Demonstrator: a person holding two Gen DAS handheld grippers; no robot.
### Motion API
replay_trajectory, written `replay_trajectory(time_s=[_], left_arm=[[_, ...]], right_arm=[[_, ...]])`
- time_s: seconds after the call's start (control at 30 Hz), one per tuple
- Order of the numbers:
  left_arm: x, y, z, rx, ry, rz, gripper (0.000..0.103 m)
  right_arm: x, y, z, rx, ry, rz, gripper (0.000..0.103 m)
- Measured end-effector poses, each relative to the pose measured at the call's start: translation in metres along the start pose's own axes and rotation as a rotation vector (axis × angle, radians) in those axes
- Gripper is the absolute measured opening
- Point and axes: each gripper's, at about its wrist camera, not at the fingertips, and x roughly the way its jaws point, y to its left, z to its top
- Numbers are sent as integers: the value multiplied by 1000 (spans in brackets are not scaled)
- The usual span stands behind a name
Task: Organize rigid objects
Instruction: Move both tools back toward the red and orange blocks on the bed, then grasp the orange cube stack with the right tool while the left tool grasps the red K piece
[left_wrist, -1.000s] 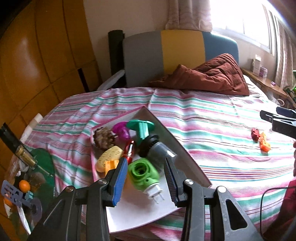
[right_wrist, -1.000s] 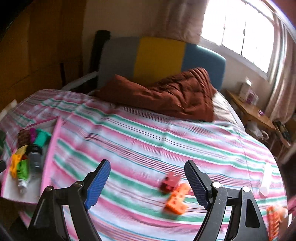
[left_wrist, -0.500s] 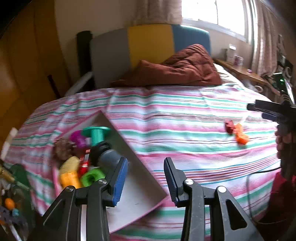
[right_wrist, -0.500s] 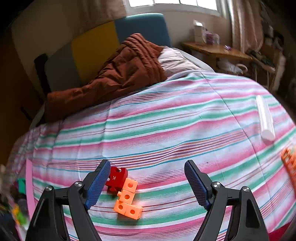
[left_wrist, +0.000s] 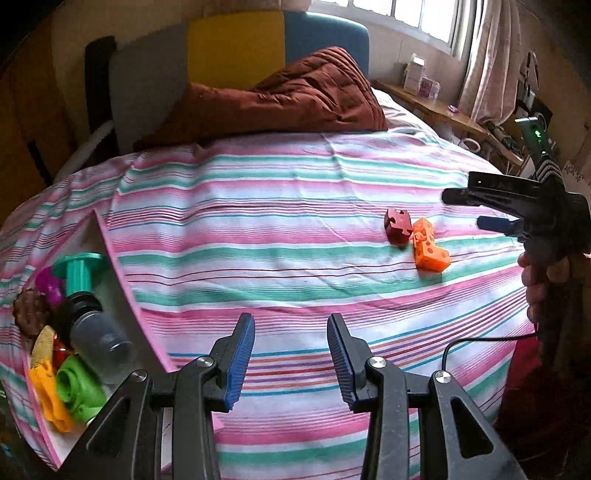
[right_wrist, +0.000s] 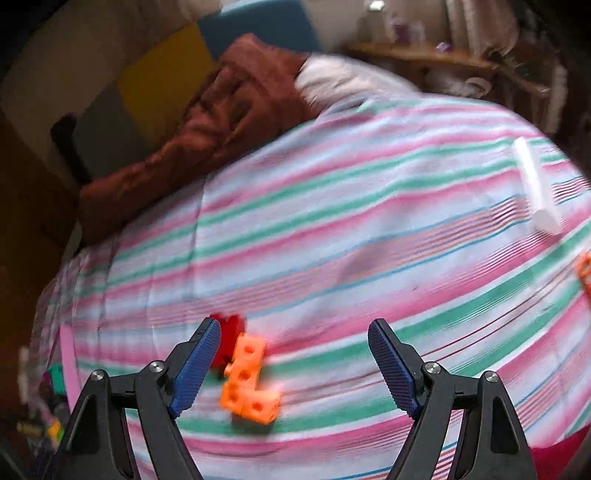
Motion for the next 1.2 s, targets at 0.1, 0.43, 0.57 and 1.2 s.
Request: replay_trajectory(time_s=[0.1,0.43,0.57,1.2], left_arm=[[7,-5,1,16,16,-1,41],[20,-8,10,23,45,-19,41],[24,-13,16,39,39,-22,41],[84,-84,77,173,75,-180,41]], right_arm=[[11,16,-7,-73,46,23,83],[39,46,-28,-300,133,-70,56],[36,47,-31,-365,136,-142,28],[24,-2,1,-140,87,-246,26]])
